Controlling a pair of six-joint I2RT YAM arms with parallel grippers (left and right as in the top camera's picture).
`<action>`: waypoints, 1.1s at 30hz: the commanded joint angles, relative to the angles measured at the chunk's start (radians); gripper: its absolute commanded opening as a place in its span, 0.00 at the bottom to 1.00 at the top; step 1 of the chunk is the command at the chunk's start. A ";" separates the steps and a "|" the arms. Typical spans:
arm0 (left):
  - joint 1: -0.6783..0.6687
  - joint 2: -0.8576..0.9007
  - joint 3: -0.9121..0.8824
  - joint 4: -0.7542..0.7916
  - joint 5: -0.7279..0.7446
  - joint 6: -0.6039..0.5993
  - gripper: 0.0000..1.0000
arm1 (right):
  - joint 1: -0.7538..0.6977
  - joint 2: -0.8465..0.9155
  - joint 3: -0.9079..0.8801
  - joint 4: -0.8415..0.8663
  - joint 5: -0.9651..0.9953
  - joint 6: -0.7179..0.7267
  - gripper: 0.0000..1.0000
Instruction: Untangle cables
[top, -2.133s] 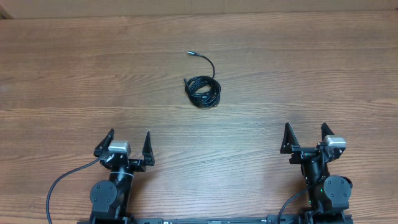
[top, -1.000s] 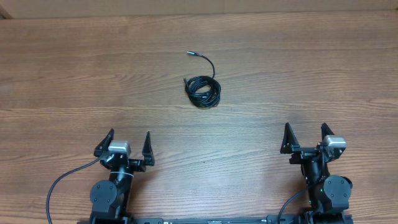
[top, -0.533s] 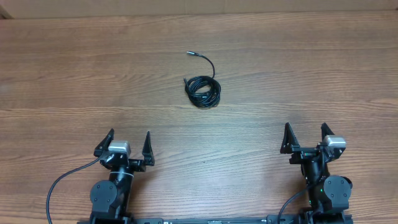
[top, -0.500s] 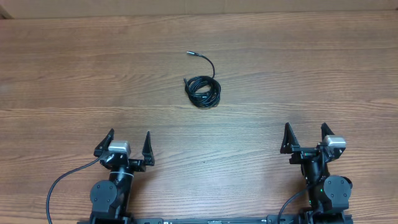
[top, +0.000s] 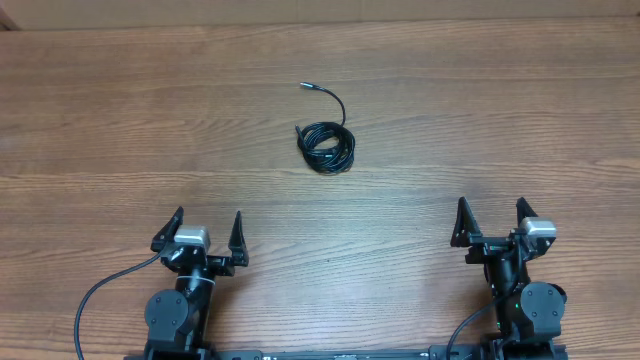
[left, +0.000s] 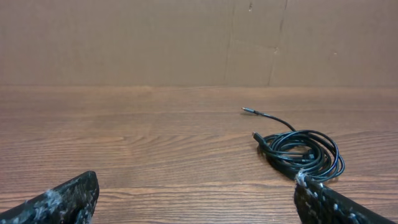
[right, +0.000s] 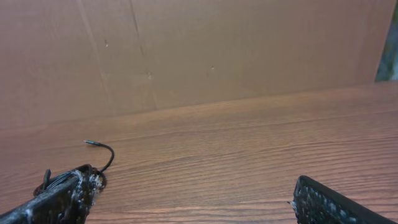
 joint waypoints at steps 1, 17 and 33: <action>0.008 -0.005 -0.004 -0.001 -0.005 0.007 1.00 | -0.003 -0.008 -0.010 0.007 -0.005 -0.005 1.00; 0.008 -0.005 -0.004 0.027 0.021 -0.145 0.99 | -0.003 -0.008 -0.010 0.008 -0.007 -0.004 1.00; 0.008 0.003 0.063 0.019 0.115 -0.170 1.00 | -0.003 -0.008 0.002 0.015 -0.072 0.125 1.00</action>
